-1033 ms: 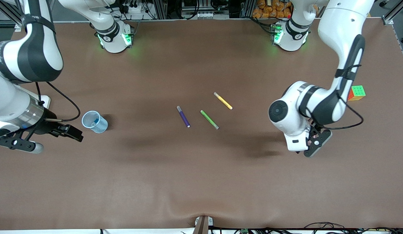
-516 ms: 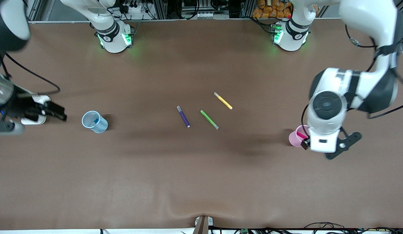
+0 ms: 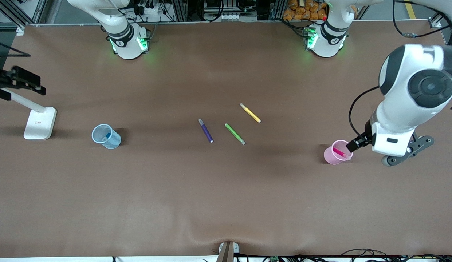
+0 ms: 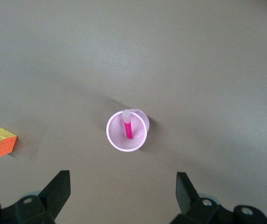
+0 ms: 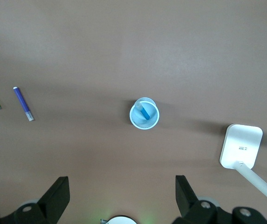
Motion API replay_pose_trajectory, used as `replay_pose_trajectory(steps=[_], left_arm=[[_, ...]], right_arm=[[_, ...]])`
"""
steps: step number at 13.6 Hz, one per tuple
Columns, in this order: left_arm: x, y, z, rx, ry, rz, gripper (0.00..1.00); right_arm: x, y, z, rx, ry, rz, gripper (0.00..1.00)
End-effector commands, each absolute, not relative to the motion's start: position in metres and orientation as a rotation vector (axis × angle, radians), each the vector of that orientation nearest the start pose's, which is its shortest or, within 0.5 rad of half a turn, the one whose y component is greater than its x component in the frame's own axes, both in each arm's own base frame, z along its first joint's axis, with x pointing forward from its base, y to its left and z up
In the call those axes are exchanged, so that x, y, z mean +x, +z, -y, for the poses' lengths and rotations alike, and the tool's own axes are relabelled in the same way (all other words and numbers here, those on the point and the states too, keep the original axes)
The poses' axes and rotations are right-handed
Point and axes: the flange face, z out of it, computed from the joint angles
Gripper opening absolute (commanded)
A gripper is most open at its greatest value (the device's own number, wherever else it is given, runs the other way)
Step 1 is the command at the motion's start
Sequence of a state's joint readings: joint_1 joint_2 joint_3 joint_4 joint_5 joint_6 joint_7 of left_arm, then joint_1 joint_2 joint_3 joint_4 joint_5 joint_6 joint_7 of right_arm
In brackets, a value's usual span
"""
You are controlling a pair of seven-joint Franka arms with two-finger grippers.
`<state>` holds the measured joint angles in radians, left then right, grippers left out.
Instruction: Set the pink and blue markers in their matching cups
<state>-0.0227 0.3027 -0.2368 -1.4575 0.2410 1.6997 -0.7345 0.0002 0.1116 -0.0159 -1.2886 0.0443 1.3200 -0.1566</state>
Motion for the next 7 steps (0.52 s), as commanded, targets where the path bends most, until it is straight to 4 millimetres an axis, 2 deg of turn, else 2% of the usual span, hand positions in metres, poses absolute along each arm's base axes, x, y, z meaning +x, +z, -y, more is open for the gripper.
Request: replay_pose_trajectory(steps=[1, 3, 5, 7], left_arm=[[0.626, 0.549, 0.107, -2.97, -0.01, 0.563, 1.0], [0.616, 0.57, 0.106, -3.034, -0.013, 0.488, 1.0], [0.607, 0.579, 0.105, -3.037, 0.019, 0.442, 1.0], [0.598, 0.595, 0.108, -3.041, -0.003, 0.431, 1.0]], right_arm=[[0.514, 0.653, 0.003, -3.065, 0.074, 0.242, 1.0], [0.509, 0.652, -0.002, -3.07, 0.078, 0.263, 1.0], [0.516, 0.658, -0.002, -3.086, 0.042, 0.269, 1.0], [0.521, 0.661, -0.014, -3.144, 0.039, 0.325, 1.0]])
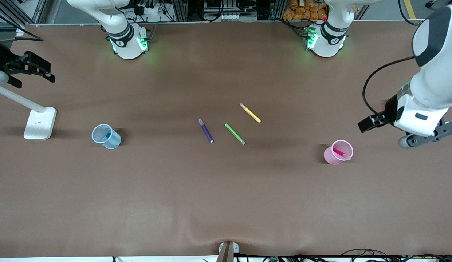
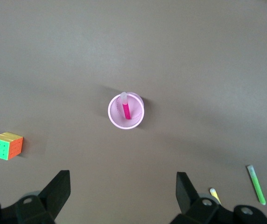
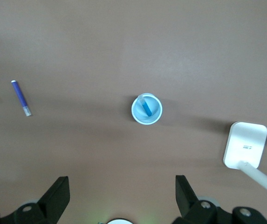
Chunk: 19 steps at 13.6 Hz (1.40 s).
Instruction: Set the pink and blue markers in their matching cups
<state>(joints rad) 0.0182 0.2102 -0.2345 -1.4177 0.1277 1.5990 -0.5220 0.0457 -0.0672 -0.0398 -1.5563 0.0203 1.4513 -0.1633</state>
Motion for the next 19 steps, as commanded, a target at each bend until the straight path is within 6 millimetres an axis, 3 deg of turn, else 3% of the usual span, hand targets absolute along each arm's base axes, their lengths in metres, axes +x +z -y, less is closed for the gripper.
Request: replay_pose_trajectory(steps=[1, 3, 6, 10, 15, 19], left_arm=[[0.592, 0.602, 0.108, -3.046, 0.005, 0.412, 1.0], [0.584, 0.614, 0.107, -3.067, 0.001, 0.262, 1.0], [0.566, 0.639, 0.08, -3.091, 0.002, 0.074, 1.0], [0.539, 0.652, 0.031, -3.169, 0.048, 0.112, 1.0], [0.498, 0.651, 0.039, -3.157, 0.015, 0.089, 1.0], [0.484, 0.655, 0.042, -3.115, -0.006, 0.068, 1.0]], right_arm=[[0.521, 0.66, -0.014, -3.144, 0.041, 0.323, 1.0], [0.529, 0.649, -0.01, -3.137, 0.069, 0.309, 1.0], [0.531, 0.649, -0.009, -3.134, 0.054, 0.302, 1.0], [0.535, 0.647, -0.007, -3.134, 0.037, 0.298, 1.0], [0.534, 0.649, -0.007, -3.136, 0.03, 0.296, 1.0], [0.539, 0.647, -0.014, -3.14, -0.018, 0.301, 1.0]])
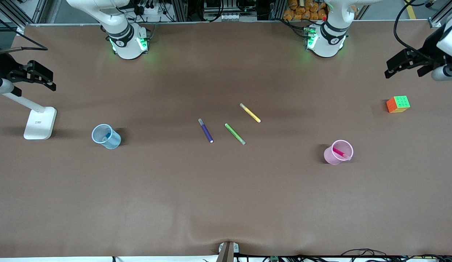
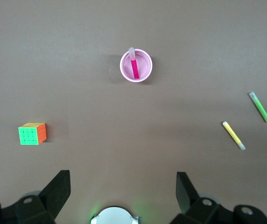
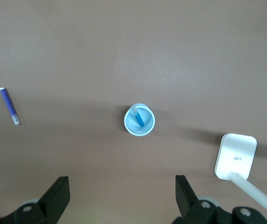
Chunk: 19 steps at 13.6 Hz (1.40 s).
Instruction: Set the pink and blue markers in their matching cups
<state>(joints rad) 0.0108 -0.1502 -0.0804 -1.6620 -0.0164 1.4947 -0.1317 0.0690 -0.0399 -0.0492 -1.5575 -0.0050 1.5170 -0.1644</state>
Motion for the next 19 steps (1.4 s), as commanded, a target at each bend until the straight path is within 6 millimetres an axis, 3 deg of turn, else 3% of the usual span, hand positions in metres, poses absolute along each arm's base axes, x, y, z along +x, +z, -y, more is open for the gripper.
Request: replay_pose_trajectory(steps=[1, 5, 8, 19], left_arm=[[0.483, 0.655, 0.048, -3.103, -0.008, 0.047, 1.0], [0.479, 0.658, 0.048, -3.101, -0.006, 0.053, 1.0], [0.49, 0.664, 0.046, -3.105, -0.027, 0.08, 1.0], [0.494, 0.655, 0.049, -3.098, 0.024, 0.093, 1.0]], right_arm=[[0.539, 0.647, -0.013, -3.14, -0.018, 0.296, 1.0], [0.539, 0.647, 0.003, -3.141, -0.018, 0.248, 1.0], [0.537, 0.647, 0.013, -3.143, -0.006, 0.222, 1.0], [0.542, 0.639, 0.013, -3.143, -0.001, 0.222, 1.0]])
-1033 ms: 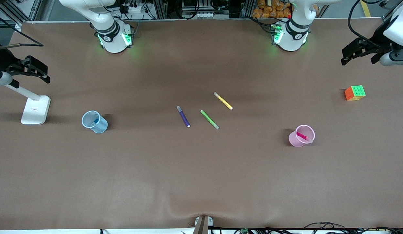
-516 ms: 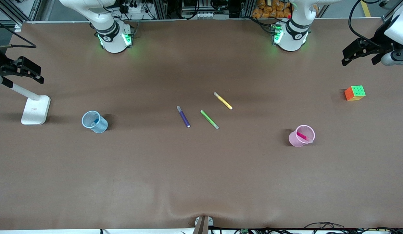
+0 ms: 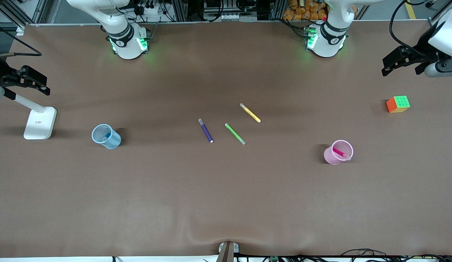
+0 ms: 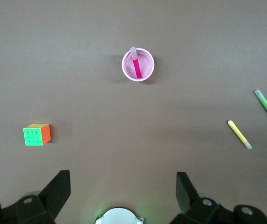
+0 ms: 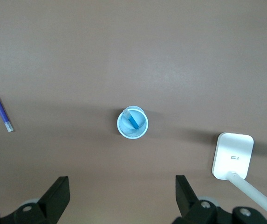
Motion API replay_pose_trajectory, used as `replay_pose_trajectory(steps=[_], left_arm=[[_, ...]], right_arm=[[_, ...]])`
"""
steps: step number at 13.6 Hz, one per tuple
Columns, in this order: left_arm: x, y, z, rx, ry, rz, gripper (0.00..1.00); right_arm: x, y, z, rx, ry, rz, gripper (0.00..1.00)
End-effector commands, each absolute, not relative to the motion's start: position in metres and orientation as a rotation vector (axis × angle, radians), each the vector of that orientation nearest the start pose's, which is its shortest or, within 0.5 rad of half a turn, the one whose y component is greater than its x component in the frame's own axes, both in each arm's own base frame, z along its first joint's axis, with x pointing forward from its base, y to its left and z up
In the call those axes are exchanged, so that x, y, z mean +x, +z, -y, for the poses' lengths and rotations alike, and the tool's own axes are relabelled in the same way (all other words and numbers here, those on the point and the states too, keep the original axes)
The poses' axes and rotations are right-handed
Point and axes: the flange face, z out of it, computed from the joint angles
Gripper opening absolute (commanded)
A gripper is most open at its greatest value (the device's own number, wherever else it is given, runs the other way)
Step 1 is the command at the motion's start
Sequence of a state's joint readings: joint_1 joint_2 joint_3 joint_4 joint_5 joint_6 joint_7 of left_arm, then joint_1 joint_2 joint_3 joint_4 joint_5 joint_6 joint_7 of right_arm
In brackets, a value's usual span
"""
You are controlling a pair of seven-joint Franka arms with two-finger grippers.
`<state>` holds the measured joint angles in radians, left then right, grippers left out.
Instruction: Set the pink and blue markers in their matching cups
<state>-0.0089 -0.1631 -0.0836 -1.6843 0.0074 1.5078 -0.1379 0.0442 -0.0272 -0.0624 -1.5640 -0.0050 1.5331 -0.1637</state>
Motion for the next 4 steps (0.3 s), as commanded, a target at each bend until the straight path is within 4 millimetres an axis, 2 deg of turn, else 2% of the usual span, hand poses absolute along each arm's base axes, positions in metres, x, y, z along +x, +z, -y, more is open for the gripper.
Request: replay_pose_trajectory(steps=[1, 4], left_arm=[[0.4944, 0.6554, 0.0495, -3.098, 0.024, 0.09, 1.0], [0.4961, 0.6608, 0.0498, -3.102, 0.008, 0.095, 1.0]], right_arm=[[0.5419, 0.6393, 0.0141, -3.143, -0.001, 0.219, 1.0], [0.5419, 0.6393, 0.0125, -3.143, -0.001, 0.224, 1.0]])
